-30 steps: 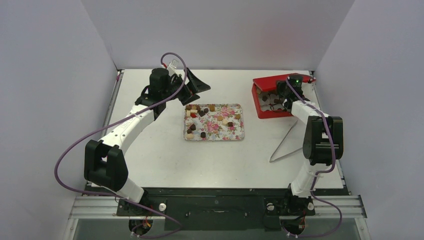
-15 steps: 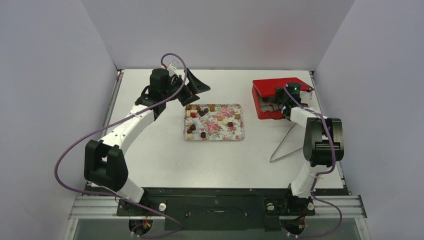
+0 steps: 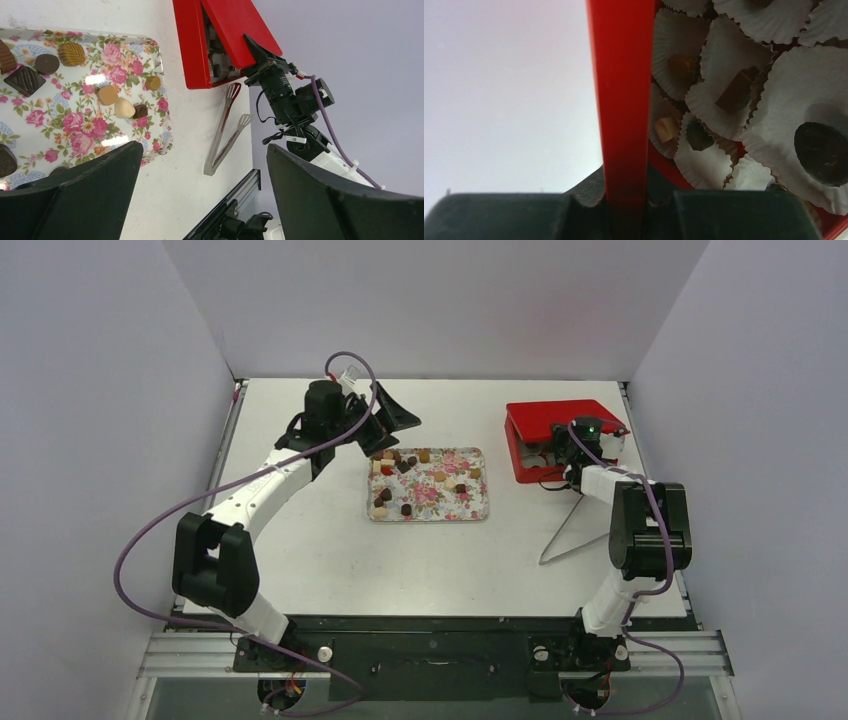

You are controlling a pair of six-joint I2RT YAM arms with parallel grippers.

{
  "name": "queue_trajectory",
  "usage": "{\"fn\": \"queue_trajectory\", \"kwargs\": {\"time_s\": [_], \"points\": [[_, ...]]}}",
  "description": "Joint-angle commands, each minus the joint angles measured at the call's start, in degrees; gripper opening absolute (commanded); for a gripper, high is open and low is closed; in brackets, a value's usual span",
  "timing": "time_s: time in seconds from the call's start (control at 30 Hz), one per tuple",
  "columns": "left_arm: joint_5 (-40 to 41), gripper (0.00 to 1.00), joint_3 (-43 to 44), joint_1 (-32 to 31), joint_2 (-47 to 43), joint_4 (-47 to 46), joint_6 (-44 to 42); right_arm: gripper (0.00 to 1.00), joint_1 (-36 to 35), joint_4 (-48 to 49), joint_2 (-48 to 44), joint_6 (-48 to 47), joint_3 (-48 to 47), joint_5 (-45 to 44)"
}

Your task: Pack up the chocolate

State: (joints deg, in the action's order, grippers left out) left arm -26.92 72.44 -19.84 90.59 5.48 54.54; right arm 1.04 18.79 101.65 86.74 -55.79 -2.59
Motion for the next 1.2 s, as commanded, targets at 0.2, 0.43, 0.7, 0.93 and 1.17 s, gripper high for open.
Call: {"fn": "queue_trajectory", "kwargs": {"time_s": [0.2, 0.43, 0.7, 0.93, 1.17], "points": [[2.12, 0.94, 0.02, -0.53, 1.56, 0.66, -2.11, 0.24, -0.02, -1.12, -5.96, 5.96, 3.71, -1.12], [2.88, 0.94, 0.68, -1.41, 2.97, 0.93, -2.15, 0.28, 0.64, -3.22, -8.88, 6.54, 6.79, 0.83], [4.43, 0.94, 1.65, -3.34, 5.25, 1.0, -1.83, 0.29, 1.27, -5.91, -13.84, 5.73, 11.25, 2.16], [5.98, 0.94, 3.01, -6.18, 7.22, 0.85, -1.72, 0.3, 2.49, -9.32, -18.92, 3.66, 15.59, 4.77], [7.16, 0.94, 6.33, -8.29, 10.62, 1.07, -1.55, 0.31, 4.94, -12.31, -24.63, 1.08, 20.04, 6.84]]}}
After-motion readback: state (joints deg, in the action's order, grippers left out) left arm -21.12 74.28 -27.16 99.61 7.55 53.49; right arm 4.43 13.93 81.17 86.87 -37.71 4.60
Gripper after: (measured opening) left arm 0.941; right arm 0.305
